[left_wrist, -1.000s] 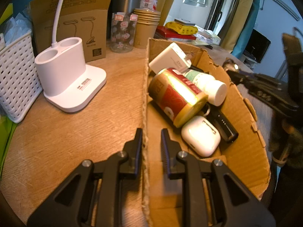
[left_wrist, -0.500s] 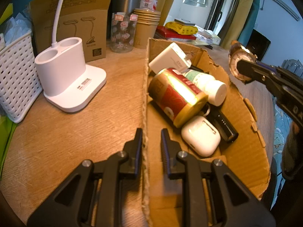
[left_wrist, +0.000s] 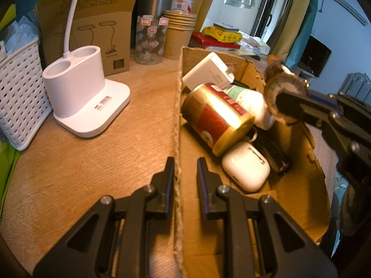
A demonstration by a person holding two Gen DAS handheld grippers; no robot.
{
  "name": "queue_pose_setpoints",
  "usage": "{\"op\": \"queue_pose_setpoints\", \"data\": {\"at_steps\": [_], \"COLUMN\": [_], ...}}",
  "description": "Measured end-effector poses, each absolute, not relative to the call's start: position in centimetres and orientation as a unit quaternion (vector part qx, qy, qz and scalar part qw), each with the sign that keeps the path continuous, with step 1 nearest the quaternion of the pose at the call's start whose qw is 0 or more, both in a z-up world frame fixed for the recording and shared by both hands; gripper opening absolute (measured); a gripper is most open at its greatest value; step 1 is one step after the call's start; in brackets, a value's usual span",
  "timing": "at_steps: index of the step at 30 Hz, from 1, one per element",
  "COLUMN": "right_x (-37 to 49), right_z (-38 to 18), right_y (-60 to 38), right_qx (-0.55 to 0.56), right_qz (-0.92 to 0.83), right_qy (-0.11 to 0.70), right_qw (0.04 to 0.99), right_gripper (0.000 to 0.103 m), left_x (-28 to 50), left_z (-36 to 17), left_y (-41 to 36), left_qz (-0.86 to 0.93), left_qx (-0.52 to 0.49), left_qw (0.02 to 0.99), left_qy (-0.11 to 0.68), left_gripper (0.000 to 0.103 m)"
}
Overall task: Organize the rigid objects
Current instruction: 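Lift the wristwatch with the right gripper over the box, then lower the wristwatch into the box and open the right gripper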
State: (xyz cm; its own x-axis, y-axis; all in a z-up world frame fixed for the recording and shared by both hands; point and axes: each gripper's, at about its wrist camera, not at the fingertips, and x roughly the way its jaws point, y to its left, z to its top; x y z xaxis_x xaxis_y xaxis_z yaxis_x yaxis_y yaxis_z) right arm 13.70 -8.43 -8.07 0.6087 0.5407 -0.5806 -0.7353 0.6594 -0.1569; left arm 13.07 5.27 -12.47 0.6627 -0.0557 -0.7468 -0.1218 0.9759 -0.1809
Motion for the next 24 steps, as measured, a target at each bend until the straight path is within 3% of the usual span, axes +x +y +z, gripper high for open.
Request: {"op": "queue_pose_setpoints", "data": {"at_steps": [13,18,24], "right_x": [13.1,13.0,12.9], "right_z": [-8.8,-8.7,-9.0], "right_y": [-7.4,-7.4,-7.2], "right_qx": [-0.196,-0.191,-0.201], "right_qz": [0.394,0.404,0.400], "right_qy": [0.263,0.268,0.267], "right_qw": [0.859,0.854,0.853], "right_gripper": [0.013,0.007,0.007], "left_x": [13.1,13.1,13.1], "left_z": [-12.5,-12.5,-12.6], "left_y": [5.3,5.3,5.4], "left_qz": [0.018,0.018,0.018], "left_qx": [-0.108,-0.108,-0.107], "left_qw": [0.905,0.906,0.906], "left_qy": [0.410,0.410,0.410], "left_gripper": [0.020,0.020,0.020]}}
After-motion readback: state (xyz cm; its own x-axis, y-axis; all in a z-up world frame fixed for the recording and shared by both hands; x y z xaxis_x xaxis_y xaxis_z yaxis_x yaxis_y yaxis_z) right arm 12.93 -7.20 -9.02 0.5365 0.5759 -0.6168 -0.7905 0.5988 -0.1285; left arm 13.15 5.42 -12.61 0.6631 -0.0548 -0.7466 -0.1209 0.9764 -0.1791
